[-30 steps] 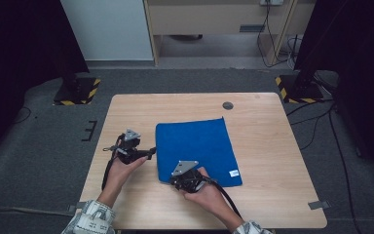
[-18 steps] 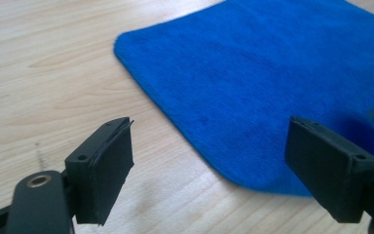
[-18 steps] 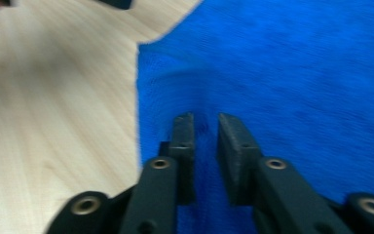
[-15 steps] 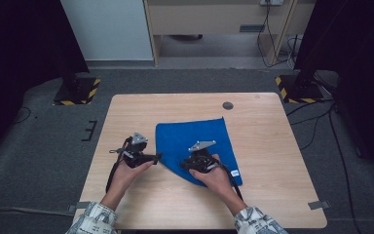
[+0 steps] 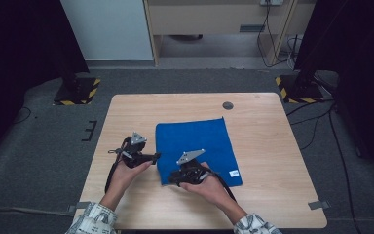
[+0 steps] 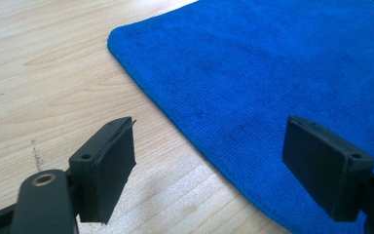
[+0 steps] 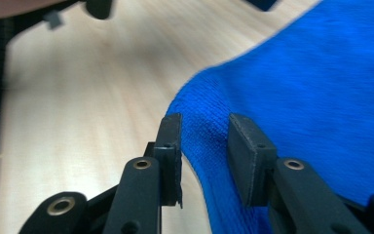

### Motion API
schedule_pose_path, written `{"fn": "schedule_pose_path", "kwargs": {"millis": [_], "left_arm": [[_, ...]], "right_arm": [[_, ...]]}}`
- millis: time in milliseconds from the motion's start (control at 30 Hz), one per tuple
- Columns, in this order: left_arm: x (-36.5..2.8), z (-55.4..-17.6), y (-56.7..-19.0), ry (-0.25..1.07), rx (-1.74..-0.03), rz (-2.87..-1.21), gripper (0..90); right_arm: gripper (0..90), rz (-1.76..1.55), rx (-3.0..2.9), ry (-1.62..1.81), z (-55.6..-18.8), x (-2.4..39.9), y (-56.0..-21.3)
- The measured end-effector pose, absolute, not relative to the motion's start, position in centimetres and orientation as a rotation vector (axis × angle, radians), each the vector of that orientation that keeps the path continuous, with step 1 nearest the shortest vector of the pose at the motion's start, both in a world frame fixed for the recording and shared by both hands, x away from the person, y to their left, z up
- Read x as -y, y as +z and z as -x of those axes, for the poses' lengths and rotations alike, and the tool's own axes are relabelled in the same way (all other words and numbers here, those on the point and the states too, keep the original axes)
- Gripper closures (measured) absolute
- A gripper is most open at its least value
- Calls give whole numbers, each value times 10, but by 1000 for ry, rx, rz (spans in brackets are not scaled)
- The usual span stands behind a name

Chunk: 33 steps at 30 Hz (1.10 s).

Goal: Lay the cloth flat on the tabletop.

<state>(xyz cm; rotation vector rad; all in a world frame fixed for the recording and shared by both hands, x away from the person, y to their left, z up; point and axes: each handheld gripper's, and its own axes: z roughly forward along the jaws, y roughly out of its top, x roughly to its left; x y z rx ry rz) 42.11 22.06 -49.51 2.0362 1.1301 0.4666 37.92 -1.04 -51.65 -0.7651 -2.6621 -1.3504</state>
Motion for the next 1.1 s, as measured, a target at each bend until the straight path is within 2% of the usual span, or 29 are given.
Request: {"fn": "schedule_pose_path", "kwargs": {"millis": [133,367,667,867,1100], "left_arm": [[-219,-417,-494,475,-1126,-2047,190],[-208,-415,-505,465,-1102,-2115,176],[-199,-421,-524,453,-1089,-2214,166],[-202,-426,-528,436,-1085,-2204,158],[-202,-431,-530,430,-1066,-2198,146]], "right_arm": [[613,725,2660,-1402,-374,12,-509],[429,957,2831,-1432,-391,55,-503],[359,1282,2965,-1314,-415,118,-519],[334,1372,2981,-1220,-422,132,-530],[335,1453,2912,-1273,-414,140,-535]]}}
